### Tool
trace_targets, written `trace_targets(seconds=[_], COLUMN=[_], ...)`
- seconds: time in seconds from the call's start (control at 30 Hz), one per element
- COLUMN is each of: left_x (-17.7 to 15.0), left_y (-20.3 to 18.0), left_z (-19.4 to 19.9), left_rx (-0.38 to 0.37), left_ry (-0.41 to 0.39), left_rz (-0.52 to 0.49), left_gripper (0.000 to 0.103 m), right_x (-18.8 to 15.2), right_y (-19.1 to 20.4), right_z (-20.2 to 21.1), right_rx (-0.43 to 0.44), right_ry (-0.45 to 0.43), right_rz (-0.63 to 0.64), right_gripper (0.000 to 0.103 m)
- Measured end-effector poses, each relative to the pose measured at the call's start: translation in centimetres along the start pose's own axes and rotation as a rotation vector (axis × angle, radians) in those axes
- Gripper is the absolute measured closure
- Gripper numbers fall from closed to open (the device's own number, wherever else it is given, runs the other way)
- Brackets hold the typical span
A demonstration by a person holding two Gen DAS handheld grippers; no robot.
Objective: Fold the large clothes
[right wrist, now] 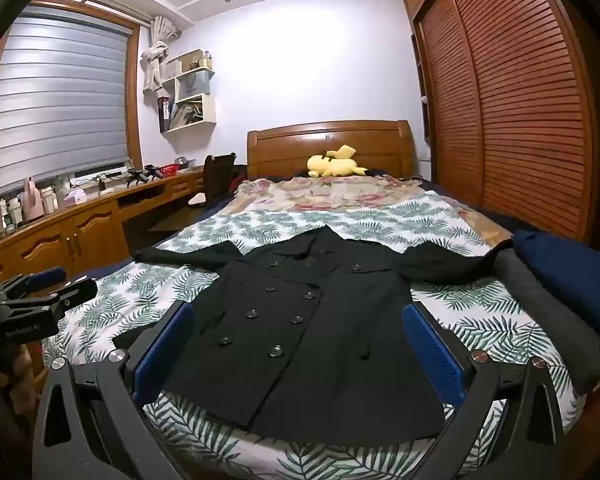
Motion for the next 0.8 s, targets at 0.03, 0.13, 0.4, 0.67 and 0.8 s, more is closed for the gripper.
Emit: trace_targets(seconds=[0.03,0.13,0.4,0.67,0.8], left_x=[0.0,0.1,1.2,1.2,1.3], left_y=[0.0,0.1,-0.6,-0.3,-0.4], left_z=[0.0,0.0,0.8,0.9,1.0], left_rx=[-0.001,-0.006,0.007,0.006,0.003], left_ry=[-0.002,-0.005,-0.008,-0.017,-0.019], left_rz=[0.001,0.027,0.021,0.030,0.030], left_gripper=[0.012,0.012,0.012,0.012,0.012], right_x=[0.0,0.0,0.2,0.1,0.2], right_y=[0.0,-0.2,-0.2,0.2,0.3], right_z=[0.0,0.0,0.5,0.2,0.1], right_rx=[0.000,0.000,-0.002,0.002,0.002], right_ry=[-0.002,-0.005,-0.005,-0.011,-0.013], right_rz=[-0.001,-0.009,0.000,0.009,0.011], right_gripper=[0.000,0.000,0.000,0.000,0.000])
Point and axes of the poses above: each gripper's, at about its wrist camera, not at the fingertips, and z roughly against the way its jaws point, y to its left, x to its top, the point moved 10 cm from there along -z, roughly the way its jaws point, and after that the axes turned 15 degrees about -y, right-handed, at the moved point
